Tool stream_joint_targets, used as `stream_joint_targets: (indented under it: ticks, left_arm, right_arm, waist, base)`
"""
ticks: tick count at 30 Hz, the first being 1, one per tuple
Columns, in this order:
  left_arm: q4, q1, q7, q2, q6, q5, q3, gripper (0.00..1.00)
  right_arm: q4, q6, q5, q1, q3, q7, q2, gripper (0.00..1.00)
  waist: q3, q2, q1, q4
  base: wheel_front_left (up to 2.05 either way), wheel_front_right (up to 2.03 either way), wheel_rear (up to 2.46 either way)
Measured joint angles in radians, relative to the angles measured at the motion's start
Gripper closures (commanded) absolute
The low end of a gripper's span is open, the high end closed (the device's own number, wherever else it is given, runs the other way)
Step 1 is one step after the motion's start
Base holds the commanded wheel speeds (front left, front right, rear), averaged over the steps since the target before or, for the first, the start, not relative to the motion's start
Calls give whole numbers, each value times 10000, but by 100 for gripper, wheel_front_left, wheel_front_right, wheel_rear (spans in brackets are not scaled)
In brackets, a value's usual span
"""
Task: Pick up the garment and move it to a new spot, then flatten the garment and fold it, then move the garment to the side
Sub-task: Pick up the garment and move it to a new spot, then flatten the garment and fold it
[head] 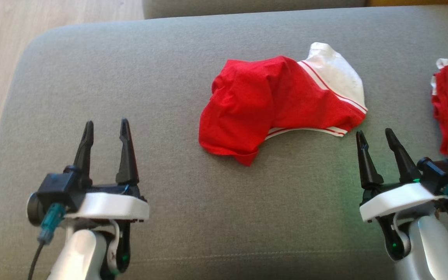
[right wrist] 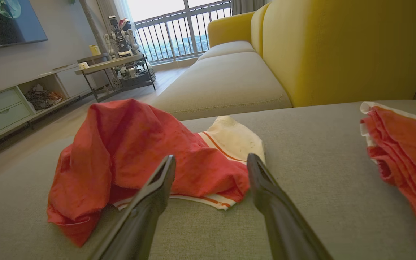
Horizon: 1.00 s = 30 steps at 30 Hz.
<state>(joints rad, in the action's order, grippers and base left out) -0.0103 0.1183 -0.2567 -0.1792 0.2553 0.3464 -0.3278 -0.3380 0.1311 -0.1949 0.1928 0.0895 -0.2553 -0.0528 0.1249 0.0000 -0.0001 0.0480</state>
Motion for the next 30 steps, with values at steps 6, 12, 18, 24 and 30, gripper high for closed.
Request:
stream_joint_targets:
  ticks: [6, 12, 18, 24, 30]
  left_arm:
    - [-169, -121, 0, 644, -742, -742, 773, 0]
    - [42, -122, 0, 1034, -1160, -1166, 1181, 0]
    - [238, -109, 0, 1254, -1388, -1367, 1281, 0]
    - [412, -100, 0, 1302, -1501, -1425, 1337, 0]
    - [500, -85, 0, 1317, -1501, -1423, 1344, 0]
  right_arm:
    - [-997, 0, -591, 284, 545, 50, 12, 0]
    - [-2431, 0, -2314, 1380, 780, 291, 10, 0]
    - [-3747, 0, -2656, 2153, 1266, 541, 8, 0]
    - [-4592, -2, -2692, 2709, 1597, 514, -88, 0]
    - [-4592, -6, -3394, 2939, 815, 424, -171, 100]
  waist:
    - [218, 0, 0, 333]
    - [651, 0, 1, 746]
    - [1122, 0, 2, 1191]
    - [1307, 0, 1, 1490]
    - [1206, 0, 2, 1495]
  base:
    - [0, 0, 0]
    - [0, 0, 0]
    - [0, 0, 0]
    - [0, 0, 0]
    - [0, 0, 0]
